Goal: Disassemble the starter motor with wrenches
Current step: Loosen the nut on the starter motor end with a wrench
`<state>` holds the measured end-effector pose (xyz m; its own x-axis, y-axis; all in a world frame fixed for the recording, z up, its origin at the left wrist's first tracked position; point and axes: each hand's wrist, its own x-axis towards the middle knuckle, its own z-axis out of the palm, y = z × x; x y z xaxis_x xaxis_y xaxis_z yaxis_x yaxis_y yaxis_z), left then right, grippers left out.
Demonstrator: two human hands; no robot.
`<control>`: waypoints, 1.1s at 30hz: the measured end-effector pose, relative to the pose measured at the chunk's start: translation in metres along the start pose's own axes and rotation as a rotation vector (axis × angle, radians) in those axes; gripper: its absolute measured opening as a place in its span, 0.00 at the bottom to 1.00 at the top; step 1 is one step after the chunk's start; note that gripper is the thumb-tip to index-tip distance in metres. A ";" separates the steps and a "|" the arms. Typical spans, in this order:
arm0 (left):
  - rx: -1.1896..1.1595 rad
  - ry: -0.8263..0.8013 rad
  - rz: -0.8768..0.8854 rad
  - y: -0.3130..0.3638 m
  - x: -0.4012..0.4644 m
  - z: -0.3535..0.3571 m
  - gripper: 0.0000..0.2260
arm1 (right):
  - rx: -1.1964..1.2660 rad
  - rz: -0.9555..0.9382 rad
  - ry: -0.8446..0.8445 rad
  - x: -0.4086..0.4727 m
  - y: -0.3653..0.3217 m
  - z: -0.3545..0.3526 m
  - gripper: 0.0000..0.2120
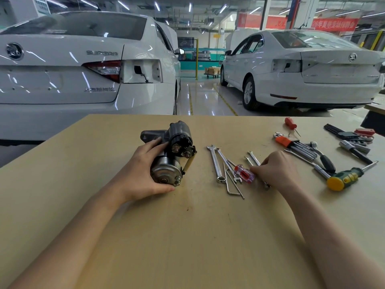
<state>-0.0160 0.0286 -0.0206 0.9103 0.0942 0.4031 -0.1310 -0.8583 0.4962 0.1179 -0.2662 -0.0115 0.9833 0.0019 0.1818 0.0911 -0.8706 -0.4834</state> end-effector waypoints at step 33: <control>0.078 0.172 -0.035 0.027 -0.008 0.022 0.45 | 0.899 -0.349 -0.334 -0.067 -0.093 0.044 0.06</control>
<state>-0.0181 -0.0063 -0.0273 0.8321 0.2039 0.5158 -0.0633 -0.8890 0.4536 0.0503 -0.1635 -0.0168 0.8604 0.4419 0.2538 0.3299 -0.1034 -0.9383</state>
